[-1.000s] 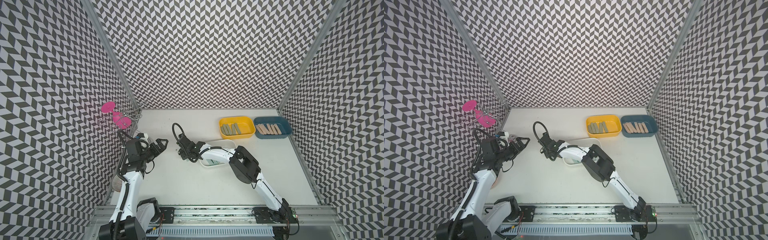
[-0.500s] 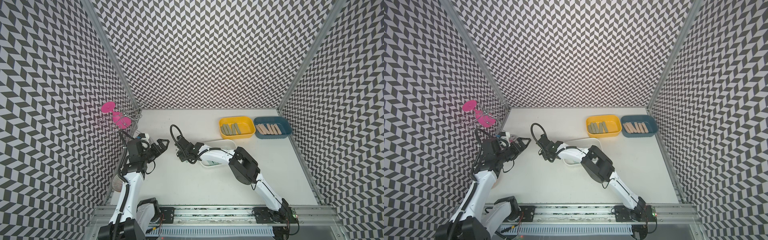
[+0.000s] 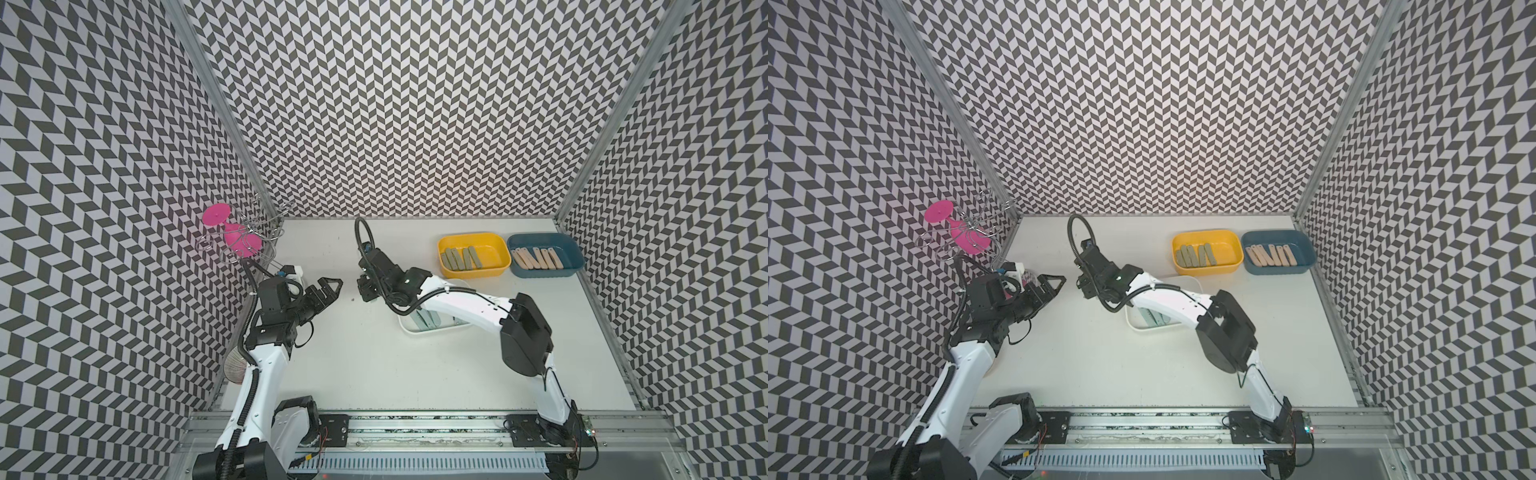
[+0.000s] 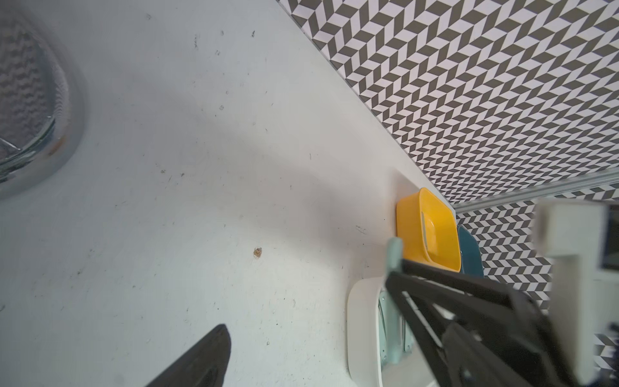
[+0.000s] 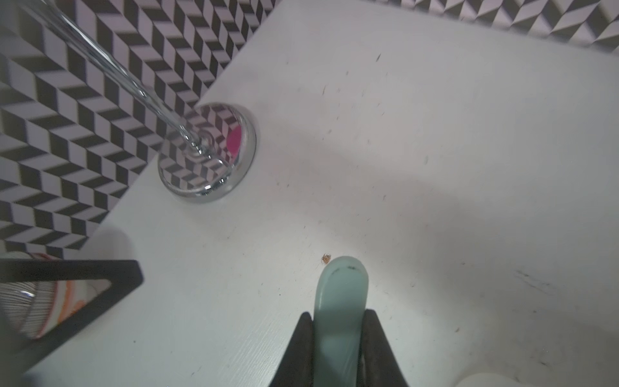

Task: Place the fruit knives into the storage box by color
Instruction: Pick up the fruit knife from the center of the board, then place the fruit knife in the storage box.

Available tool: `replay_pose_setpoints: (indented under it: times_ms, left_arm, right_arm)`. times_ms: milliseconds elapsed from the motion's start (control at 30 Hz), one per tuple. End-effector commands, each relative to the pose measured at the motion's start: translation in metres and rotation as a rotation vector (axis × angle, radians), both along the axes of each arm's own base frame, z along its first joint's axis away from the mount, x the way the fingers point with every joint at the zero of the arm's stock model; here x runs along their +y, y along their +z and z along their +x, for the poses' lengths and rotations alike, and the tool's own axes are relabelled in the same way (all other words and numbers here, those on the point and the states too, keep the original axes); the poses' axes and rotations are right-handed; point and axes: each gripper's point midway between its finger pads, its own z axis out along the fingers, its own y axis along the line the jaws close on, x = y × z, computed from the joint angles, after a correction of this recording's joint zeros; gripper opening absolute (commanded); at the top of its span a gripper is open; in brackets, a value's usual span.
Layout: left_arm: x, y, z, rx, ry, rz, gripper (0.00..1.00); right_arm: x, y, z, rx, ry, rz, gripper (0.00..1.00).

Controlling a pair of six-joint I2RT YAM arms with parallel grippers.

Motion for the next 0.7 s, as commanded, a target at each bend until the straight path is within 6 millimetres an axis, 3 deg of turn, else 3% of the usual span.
replay_pose_setpoints:
  times_ms: [0,167,333,500,667]
  left_arm:
    - [-0.008,0.024,0.009,-0.063,-0.019,0.013,1.00]
    - [-0.025,0.025,0.010,-0.060,-0.059,0.016,1.00]
    - [-0.033,0.026,0.009,-0.062,-0.078,0.018,1.00]
    - [-0.040,0.025,0.009,-0.062,-0.092,0.024,1.00]
    - [-0.047,0.024,0.008,-0.058,-0.107,0.028,1.00]
  right_arm:
    - [-0.043,0.039,0.022,-0.074,-0.096,0.061,0.10]
    - [-0.120,0.027,0.026,-0.070,-0.170,0.029,0.10]
    - [-0.183,-0.018,0.014,-0.029,-0.234,-0.034,0.10]
    - [-0.206,-0.068,0.004,0.032,-0.268,-0.081,0.10]
    - [-0.210,-0.100,0.010,0.059,-0.284,-0.126,0.10]
